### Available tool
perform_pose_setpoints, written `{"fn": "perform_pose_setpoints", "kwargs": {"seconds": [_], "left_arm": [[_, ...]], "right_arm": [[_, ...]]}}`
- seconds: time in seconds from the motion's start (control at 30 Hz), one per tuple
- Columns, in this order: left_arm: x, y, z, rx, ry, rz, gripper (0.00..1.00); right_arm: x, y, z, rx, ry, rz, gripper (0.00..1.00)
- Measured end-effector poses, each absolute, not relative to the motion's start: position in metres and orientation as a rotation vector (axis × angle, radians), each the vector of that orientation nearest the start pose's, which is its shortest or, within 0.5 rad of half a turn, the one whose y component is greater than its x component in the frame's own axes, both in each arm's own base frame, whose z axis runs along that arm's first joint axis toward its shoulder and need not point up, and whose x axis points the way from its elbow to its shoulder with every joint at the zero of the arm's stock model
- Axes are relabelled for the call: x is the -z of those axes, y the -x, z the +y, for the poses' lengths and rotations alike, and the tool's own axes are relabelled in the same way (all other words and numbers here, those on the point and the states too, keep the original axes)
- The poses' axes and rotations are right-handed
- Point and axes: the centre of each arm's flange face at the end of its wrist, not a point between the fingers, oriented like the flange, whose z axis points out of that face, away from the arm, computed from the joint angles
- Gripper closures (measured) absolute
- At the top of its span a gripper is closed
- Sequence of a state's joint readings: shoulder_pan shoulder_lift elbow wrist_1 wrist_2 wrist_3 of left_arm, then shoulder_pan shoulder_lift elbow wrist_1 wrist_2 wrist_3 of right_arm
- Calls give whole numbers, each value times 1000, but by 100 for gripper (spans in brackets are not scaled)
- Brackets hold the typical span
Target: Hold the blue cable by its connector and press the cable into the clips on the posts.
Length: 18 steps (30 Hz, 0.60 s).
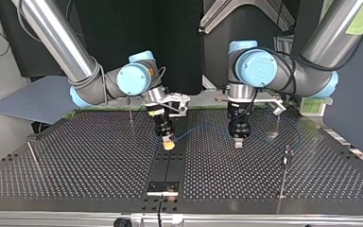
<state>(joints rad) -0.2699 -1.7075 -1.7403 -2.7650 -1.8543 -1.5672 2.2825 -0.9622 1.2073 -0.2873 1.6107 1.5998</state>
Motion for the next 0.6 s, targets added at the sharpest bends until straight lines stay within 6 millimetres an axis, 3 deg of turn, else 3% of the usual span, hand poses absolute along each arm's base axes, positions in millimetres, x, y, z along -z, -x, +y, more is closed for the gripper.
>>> {"fn": "perform_pose_setpoints", "kwargs": {"seconds": [0.37, 0.6], "left_arm": [[-308, -477, -292, 22, 11, 1541, 100], [-257, -467, -301, 30, -14, 1593, 100]], "right_arm": [[-279, -551, -471, -1691, -1609, -862, 100], [-260, -540, -471, -1666, -1591, -873, 100]]}}
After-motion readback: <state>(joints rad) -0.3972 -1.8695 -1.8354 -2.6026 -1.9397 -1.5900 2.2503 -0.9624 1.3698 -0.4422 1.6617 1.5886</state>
